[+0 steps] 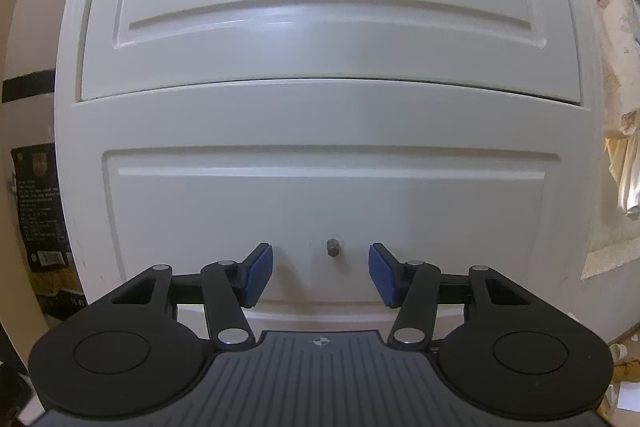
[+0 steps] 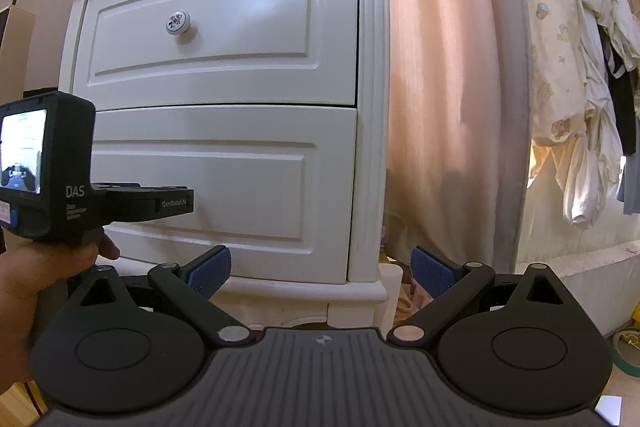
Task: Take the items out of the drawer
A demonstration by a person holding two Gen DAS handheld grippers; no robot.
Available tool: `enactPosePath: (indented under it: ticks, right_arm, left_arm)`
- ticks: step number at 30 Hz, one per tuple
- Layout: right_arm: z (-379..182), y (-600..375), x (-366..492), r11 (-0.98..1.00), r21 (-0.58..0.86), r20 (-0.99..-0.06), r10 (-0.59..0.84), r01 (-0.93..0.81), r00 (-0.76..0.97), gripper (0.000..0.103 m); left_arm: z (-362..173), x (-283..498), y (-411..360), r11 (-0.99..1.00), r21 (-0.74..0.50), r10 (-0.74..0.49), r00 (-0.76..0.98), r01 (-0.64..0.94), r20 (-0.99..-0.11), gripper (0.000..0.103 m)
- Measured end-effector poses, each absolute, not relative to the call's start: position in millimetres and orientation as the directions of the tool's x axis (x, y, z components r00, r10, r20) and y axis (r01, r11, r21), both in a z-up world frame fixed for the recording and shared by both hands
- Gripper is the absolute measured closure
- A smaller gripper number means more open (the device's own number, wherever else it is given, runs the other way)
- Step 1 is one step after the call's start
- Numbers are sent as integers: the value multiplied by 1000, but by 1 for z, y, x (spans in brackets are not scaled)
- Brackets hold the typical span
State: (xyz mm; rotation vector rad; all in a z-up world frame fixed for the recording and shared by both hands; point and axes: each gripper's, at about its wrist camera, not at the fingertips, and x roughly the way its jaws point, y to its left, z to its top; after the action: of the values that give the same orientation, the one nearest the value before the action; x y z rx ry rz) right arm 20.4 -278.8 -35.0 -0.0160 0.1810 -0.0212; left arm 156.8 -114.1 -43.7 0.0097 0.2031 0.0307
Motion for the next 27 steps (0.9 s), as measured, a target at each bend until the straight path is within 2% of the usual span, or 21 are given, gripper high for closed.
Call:
enactPosePath:
  ticks: [5,19,20,23,27]
  right_arm:
    - [-37,-279,21,1000,-16,-186,-24,21,982,0]
    - [-42,-279,23,999,-23,-198,-35,31,980,0]
    - [-42,-279,23,999,-24,-197,-35,31,980,0]
    - [-41,-279,22,999,-24,-195,-36,32,980,0]
    - [-41,-279,23,999,-24,-192,-36,32,981,0]
  left_arm:
    - [-44,165,-113,998,44,45,983,-38,-178,49]
    - [-41,188,-103,1000,11,-10,979,12,-206,49]
    - [-43,194,-99,1000,5,-17,978,18,-208,50]
    - [-44,193,-93,1000,1,-14,979,14,-206,64]
    - [-38,188,-96,1000,2,-9,977,9,-215,69]
